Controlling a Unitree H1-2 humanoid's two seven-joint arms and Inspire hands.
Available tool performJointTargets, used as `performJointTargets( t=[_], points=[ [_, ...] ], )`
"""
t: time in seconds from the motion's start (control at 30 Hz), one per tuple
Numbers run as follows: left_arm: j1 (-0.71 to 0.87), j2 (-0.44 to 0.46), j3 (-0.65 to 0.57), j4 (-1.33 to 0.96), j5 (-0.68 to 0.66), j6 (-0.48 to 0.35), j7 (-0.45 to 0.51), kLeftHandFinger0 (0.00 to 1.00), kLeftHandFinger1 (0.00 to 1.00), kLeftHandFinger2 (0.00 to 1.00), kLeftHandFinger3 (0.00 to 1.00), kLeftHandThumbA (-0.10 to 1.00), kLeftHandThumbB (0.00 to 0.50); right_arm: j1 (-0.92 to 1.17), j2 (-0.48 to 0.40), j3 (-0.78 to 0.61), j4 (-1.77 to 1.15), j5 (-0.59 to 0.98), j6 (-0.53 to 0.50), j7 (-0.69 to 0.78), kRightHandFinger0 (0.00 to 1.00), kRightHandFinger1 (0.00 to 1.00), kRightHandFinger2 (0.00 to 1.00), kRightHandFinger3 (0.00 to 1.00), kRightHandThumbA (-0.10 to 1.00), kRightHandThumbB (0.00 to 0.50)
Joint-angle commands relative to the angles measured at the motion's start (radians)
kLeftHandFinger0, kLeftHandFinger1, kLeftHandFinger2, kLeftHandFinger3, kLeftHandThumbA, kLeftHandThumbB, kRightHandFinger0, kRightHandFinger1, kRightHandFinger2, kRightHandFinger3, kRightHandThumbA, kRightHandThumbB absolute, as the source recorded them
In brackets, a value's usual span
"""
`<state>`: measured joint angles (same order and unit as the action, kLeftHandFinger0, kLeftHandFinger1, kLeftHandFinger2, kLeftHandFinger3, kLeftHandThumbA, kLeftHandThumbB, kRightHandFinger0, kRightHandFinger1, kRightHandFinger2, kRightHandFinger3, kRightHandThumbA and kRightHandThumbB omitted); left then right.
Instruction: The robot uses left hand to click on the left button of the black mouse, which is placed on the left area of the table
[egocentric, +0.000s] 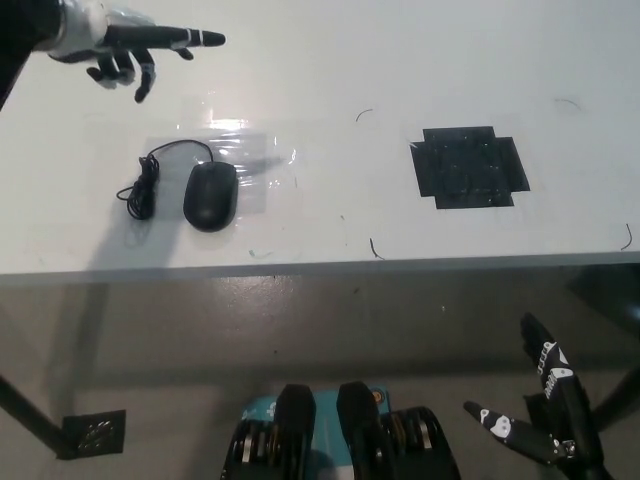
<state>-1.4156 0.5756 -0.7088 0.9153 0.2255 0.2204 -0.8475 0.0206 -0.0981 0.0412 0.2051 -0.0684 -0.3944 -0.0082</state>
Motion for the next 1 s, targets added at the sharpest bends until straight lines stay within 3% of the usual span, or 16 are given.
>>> performJointTargets(
  t=[0.0,0.07,0.1,0.13,0.23,0.3,0.4,0.5,0.7,0.97],
  points=[
    [-0.114,-0.029,-0.011,0.042,0.081,-0.033,-0.084,0.0,0.0,0.18,1.0,1.0,0.293,-0.001,-0.011,-0.006,-0.034,-0.006,-0.076,-0.003,1.0,1.0,1.0,1.0,1.0,0.128],
    [-0.12,-0.045,-0.008,0.054,0.086,-0.039,-0.092,0.0,0.0,0.16,1.0,1.0,0.285,0.004,-0.011,-0.005,-0.035,-0.01,-0.076,-0.005,1.0,1.0,1.0,1.0,1.0,0.126],
    [-0.121,-0.048,-0.006,0.058,0.087,-0.038,-0.095,0.0,0.03,0.23,1.0,1.0,0.289,0.004,-0.01,-0.005,-0.035,-0.01,-0.076,-0.005,1.0,1.0,1.0,1.0,1.0,0.124],
    [-0.122,-0.062,-0.003,0.069,0.094,-0.035,-0.099,0.0,0.0,0.2,1.0,1.0,0.282,0.002,-0.008,-0.006,-0.034,-0.013,-0.076,-0.009,1.0,1.0,1.0,1.0,1.0,0.135],
    [-0.112,-0.082,-0.008,0.076,0.118,-0.055,-0.102,0.0,0.0,0.26,1.0,1.0,0.275,0.0,-0.01,-0.006,-0.035,-0.014,-0.076,-0.006,1.0,1.0,1.0,1.0,1.0,0.144],
    [-0.099,-0.094,-0.014,0.086,0.136,-0.089,-0.1,0.0,0.0,0.19,1.0,1.0,0.25,0.001,-0.009,-0.006,-0.036,-0.006,-0.076,-0.001,1.0,1.0,1.0,1.0,1.0,0.146],
    [-0.087,-0.117,-0.012,0.117,0.148,-0.098,-0.099,0.0,0.0,0.06,1.0,1.0,0.257,-0.002,-0.012,-0.005,-0.031,-0.009,-0.076,-0.004,1.0,1.0,1.0,1.0,1.0,0.144],
    [-0.075,-0.142,-0.021,0.158,0.174,-0.124,-0.078,0.0,0.0,0.07,1.0,1.0,0.274,-0.003,-0.015,-0.005,-0.031,-0.009,-0.076,-0.003,1.0,1.0,1.0,1.0,1.0,0.137],
    [-0.07,-0.169,-0.02,0.234,0.206,-0.156,-0.06,0.0,0.0,0.06,1.0,1.0,0.258,-0.004,-0.012,-0.008,-0.03,-0.013,-0.076,-0.009,1.0,1.0,1.0,1.0,1.0,0.129],
    [-0.065,-0.165,0.006,0.303,0.228,-0.197,-0.024,0.0,0.0,0.22,1.0,1.0,0.236,-0.002,-0.012,-0.006,-0.03,-0.009,-0.076,-0.005,1.0,1.0,1.0,1.0,1.0,0.129]
  ],
)
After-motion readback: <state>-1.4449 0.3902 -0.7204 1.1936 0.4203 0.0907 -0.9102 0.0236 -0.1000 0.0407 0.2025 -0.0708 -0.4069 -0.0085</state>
